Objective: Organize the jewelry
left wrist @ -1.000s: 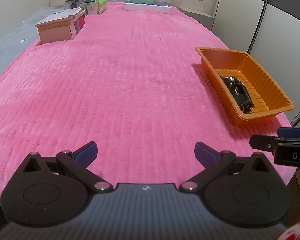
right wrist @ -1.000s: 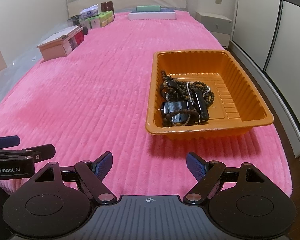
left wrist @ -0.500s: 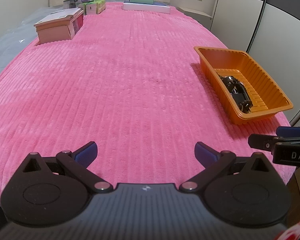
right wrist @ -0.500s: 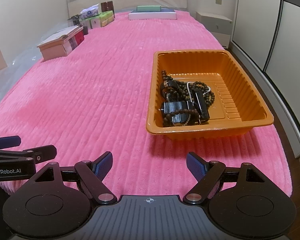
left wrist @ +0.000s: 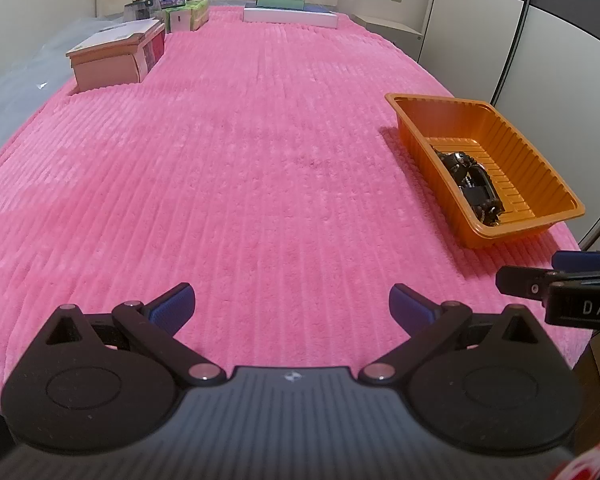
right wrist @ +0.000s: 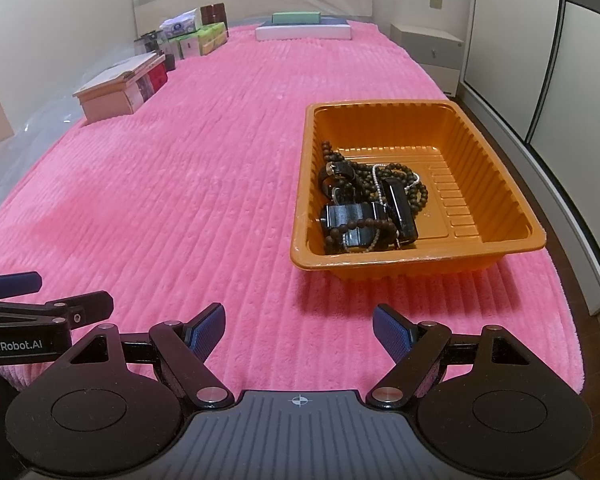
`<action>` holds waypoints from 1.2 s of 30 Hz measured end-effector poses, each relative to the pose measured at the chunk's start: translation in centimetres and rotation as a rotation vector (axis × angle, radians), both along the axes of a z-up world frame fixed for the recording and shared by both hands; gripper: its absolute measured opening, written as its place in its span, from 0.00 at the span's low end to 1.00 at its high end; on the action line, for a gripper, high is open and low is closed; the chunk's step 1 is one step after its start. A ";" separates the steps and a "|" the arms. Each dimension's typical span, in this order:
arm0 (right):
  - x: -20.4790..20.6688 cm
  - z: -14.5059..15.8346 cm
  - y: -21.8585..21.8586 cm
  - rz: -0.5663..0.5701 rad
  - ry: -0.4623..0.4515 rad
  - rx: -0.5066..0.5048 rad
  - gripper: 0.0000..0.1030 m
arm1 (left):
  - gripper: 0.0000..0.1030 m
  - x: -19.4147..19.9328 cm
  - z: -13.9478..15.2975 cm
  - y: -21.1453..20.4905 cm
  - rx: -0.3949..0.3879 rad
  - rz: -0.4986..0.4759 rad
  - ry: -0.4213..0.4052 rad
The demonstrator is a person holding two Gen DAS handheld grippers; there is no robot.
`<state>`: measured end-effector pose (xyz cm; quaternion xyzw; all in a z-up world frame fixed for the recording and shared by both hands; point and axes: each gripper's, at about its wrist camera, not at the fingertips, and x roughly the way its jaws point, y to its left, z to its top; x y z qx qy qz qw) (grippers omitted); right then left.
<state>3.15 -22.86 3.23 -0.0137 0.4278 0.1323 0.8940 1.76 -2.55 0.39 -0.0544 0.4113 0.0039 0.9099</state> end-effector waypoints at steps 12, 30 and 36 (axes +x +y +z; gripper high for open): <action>0.0 0.0 0.0 0.000 -0.001 -0.002 0.78 | 1.00 0.1 0.1 0.0 0.004 -0.003 -0.001; 0.2 0.0 0.1 0.001 0.001 -0.004 0.78 | 1.00 0.2 0.0 -0.1 0.006 -0.010 -0.003; 0.2 0.0 0.1 0.000 0.001 -0.004 0.78 | 1.00 0.3 0.0 -0.1 0.007 -0.012 -0.003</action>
